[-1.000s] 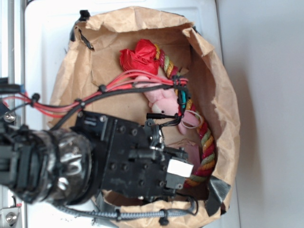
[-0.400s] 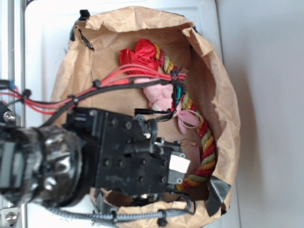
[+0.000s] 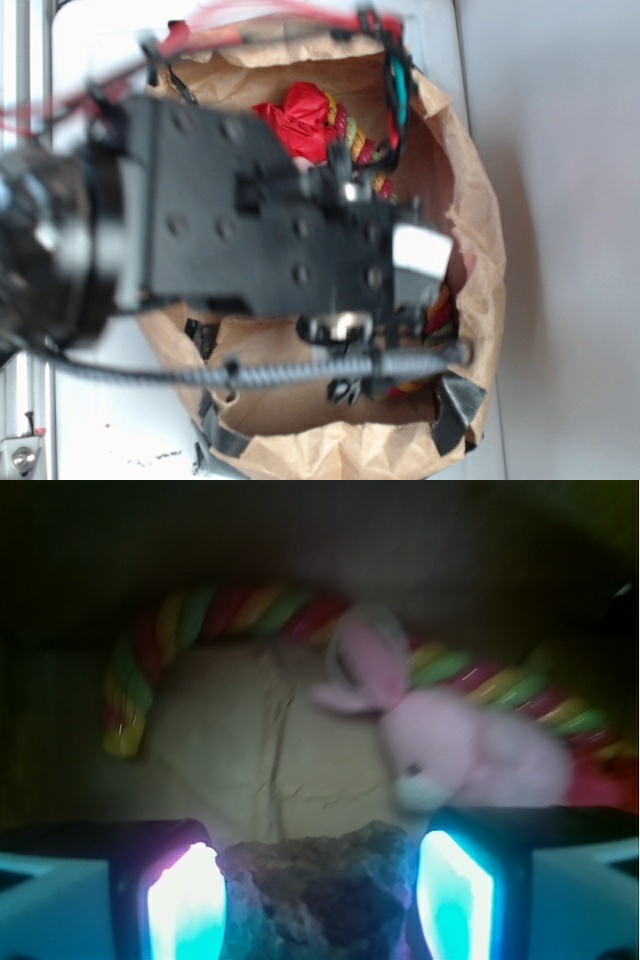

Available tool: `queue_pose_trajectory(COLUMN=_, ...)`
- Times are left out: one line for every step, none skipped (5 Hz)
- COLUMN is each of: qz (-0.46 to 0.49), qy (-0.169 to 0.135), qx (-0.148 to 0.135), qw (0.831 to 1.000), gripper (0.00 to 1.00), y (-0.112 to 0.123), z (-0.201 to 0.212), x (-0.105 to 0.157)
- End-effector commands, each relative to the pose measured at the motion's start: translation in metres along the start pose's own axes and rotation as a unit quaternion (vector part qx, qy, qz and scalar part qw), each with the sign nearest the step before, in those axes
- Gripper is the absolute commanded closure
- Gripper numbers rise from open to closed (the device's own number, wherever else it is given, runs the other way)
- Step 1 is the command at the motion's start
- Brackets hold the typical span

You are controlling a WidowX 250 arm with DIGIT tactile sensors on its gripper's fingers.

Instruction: Grab the rock.

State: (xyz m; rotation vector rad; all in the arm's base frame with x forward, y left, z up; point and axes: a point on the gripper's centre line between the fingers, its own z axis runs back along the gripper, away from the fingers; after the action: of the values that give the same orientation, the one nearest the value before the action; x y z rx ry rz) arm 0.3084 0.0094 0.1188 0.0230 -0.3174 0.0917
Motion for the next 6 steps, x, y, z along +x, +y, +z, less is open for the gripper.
queue_pose_trajectory(qz=0.063, qy=-0.002, qx=-0.04, qw=0.997, gripper=1.0, y=0.009, z=0.075, x=0.019)
queue_pose_trajectory(qz=0.051, qy=0.029, qx=-0.045, qw=0.997, gripper=1.0, y=0.011, z=0.086, x=0.014)
queue_pose_trajectory(qz=0.041, qy=0.05, qx=-0.054, qw=0.996, gripper=1.0, y=0.013, z=0.096, x=0.009)
queue_pose_trajectory(qz=0.032, qy=0.058, qx=-0.061, qw=0.996, gripper=1.0, y=0.013, z=0.1, x=0.004)
queue_pose_trajectory(qz=0.021, qy=0.054, qx=-0.068, qw=0.996, gripper=1.0, y=0.013, z=0.104, x=-0.003)
queue_pose_trajectory(qz=0.017, qy=0.049, qx=-0.071, qw=0.996, gripper=1.0, y=0.012, z=0.105, x=-0.006)
